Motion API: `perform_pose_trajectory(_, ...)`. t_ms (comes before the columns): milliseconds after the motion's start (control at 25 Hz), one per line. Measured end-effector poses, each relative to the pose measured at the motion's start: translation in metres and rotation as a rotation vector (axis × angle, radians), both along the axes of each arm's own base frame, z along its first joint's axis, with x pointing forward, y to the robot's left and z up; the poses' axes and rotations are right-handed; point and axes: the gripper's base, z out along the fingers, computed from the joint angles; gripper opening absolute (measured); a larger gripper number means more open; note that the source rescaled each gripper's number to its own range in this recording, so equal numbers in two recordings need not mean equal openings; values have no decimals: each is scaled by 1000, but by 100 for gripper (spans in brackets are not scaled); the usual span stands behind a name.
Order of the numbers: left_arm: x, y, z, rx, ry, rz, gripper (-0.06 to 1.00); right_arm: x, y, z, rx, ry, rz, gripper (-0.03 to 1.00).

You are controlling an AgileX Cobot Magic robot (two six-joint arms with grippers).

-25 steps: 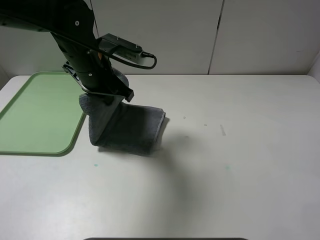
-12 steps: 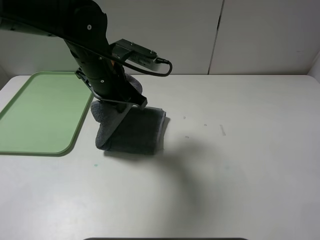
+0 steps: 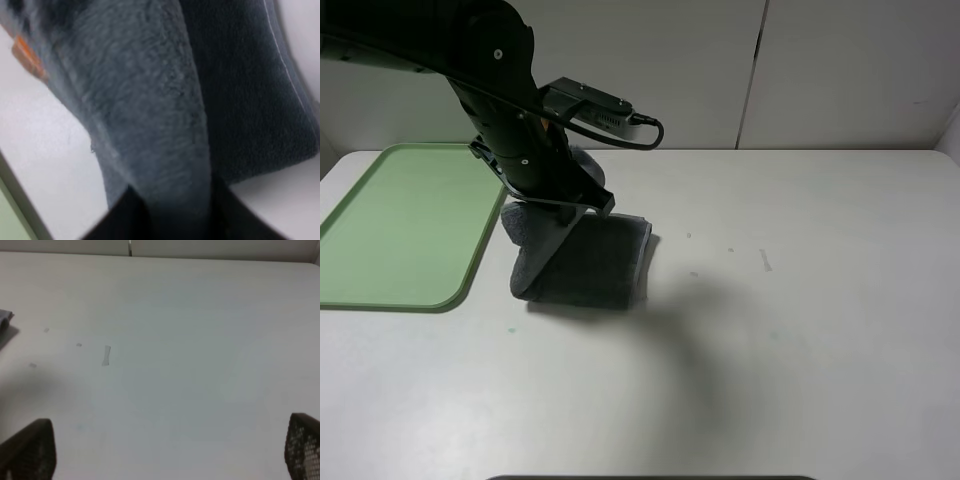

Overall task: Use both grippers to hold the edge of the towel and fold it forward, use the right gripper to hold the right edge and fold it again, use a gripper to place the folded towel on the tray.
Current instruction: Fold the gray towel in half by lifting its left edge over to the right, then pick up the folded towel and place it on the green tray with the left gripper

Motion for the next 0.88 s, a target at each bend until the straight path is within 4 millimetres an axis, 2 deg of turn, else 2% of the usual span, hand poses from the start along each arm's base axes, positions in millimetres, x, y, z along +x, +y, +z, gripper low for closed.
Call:
perform_pose_trajectory(160,0,0,0,9,-3,-19,84,0,0,0,0,0,0,100)
perform_pose_trajectory(280,0,0,0,9,-3,-20,96,0,0,0,0,0,0,100)
perform_pose_trajectory(440,0,0,0,9,-3,-20,99,0,0,0,0,0,0,100)
perform_pose_trajectory(880,3,3,0,1,-1,7,100,0,0,0,0,0,0,100)
